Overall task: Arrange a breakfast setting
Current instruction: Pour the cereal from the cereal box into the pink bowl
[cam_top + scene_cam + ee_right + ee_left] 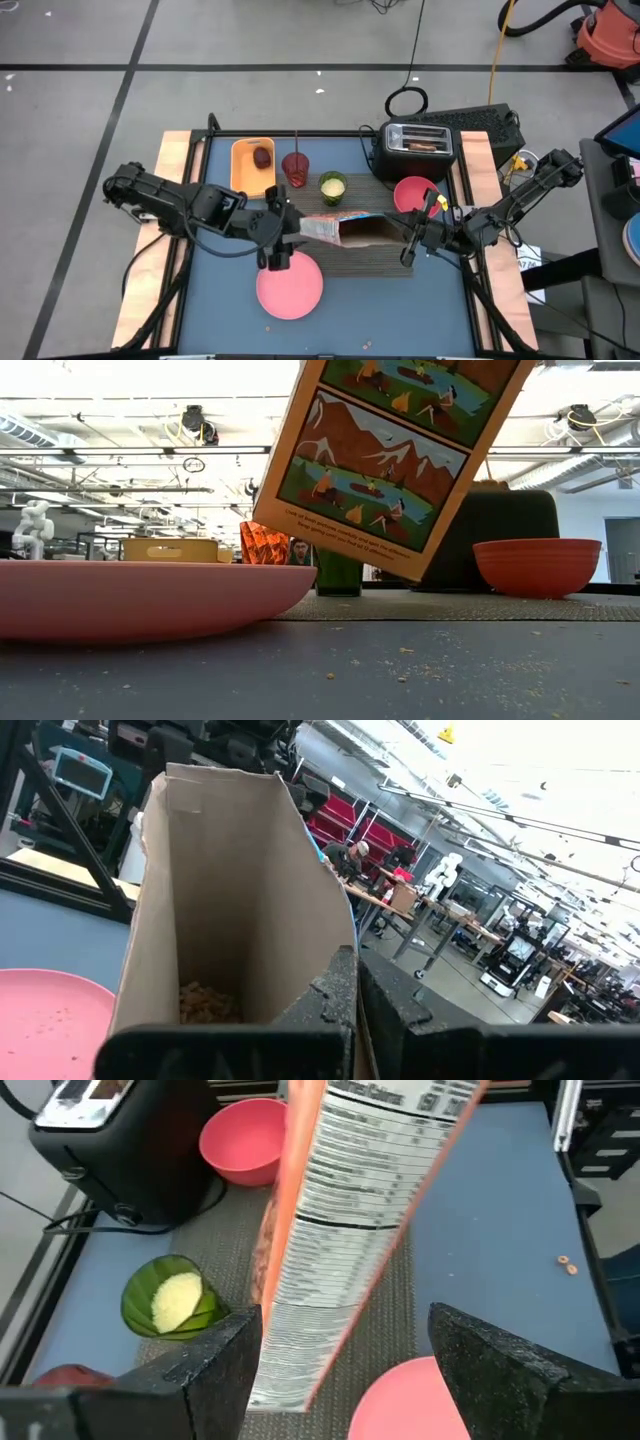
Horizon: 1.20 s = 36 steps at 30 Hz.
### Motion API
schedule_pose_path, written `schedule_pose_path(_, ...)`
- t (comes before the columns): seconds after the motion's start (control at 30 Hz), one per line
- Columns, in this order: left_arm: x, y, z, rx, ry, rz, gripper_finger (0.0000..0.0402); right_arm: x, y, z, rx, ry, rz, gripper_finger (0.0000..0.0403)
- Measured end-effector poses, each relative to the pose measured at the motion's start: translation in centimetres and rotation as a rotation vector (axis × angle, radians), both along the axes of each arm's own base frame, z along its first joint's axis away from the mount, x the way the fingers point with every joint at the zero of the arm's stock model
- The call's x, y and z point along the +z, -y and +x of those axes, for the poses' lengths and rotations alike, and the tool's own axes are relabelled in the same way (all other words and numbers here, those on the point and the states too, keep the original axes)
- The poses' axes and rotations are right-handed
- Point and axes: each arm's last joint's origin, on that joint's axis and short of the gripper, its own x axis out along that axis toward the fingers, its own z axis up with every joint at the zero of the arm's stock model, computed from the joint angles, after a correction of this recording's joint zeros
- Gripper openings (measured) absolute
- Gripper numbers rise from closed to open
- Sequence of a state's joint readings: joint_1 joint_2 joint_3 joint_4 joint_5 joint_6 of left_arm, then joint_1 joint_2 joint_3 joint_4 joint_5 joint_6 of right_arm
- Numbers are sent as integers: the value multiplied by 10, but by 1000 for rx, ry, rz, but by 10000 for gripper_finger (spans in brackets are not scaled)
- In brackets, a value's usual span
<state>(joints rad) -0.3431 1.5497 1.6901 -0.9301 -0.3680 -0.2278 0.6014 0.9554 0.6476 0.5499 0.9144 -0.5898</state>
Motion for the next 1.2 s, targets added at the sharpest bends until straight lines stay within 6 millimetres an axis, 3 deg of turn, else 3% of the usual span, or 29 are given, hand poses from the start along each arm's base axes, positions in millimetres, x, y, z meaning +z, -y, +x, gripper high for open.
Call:
schedule_pose_path(0.17,-5,-2,6,39,-11,-21,353,0,0,0,0,0,1,0)
schedule_pose_path(0.3,-17,3,16,-50,-70,14,395,0,0,0,0,1,1,0)
schedule_pose_path(0.6,-55,0,36,-27,-251,70,391,2,0,0,0,23,14,0)
schedule_pose_path(1.2,-63,-16,20,100,-399,232,390,6,1,-1,0,54,33,0)
